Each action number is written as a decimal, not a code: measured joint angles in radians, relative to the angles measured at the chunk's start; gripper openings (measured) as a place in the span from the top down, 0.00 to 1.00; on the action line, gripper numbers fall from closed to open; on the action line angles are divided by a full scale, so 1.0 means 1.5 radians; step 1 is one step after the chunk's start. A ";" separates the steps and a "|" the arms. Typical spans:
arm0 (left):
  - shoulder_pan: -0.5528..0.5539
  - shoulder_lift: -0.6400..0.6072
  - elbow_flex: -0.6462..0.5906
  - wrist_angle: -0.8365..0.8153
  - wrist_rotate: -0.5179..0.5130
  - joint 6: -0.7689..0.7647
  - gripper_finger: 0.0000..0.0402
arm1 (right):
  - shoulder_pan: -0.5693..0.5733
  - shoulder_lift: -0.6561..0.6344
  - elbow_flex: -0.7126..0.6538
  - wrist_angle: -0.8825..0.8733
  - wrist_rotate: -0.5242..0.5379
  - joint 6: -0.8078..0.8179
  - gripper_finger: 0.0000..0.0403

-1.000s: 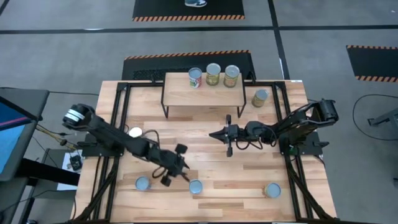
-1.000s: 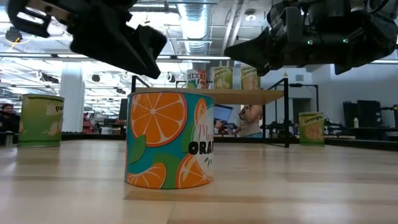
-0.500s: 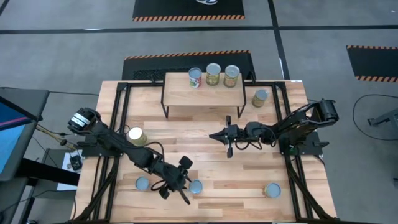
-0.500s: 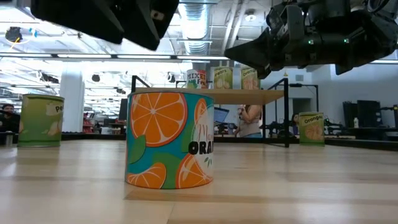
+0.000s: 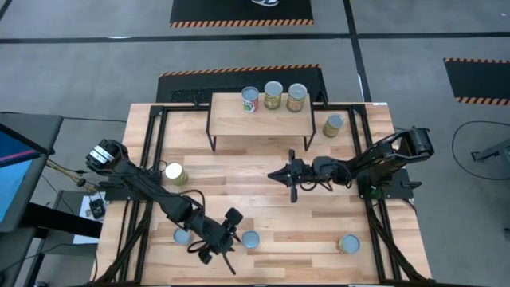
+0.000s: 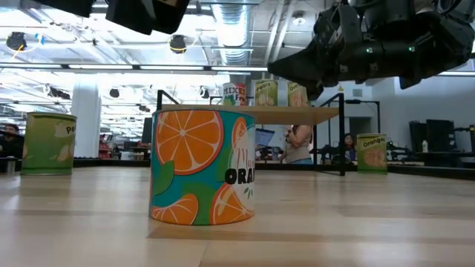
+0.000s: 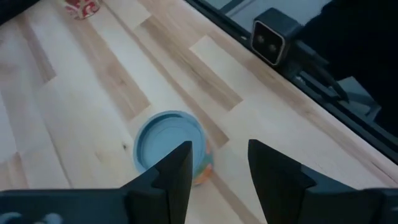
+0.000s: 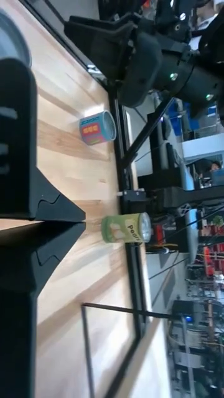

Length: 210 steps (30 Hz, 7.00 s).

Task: Pick and place cans onto a shelf
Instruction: Put the small canned oranges on the shelf

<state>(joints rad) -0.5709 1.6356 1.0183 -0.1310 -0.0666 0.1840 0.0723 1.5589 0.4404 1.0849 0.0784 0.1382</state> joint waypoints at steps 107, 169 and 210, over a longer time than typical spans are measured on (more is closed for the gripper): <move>0.001 0.176 0.113 -0.061 -0.071 0.059 0.76 | 0.078 0.000 0.001 -0.009 0.108 -0.020 0.96; 0.712 -0.041 0.325 -0.445 -0.105 0.036 0.99 | -0.035 0.000 0.048 -0.075 0.054 -0.140 0.96; 0.809 0.002 0.339 -0.412 -0.011 -0.003 0.99 | -0.092 0.000 0.073 -0.095 -0.055 -0.163 0.97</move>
<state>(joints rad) 0.6430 1.6382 1.5272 -0.7498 -0.0829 0.1802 -0.0650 1.5589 0.5507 0.9424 -0.0044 -0.1058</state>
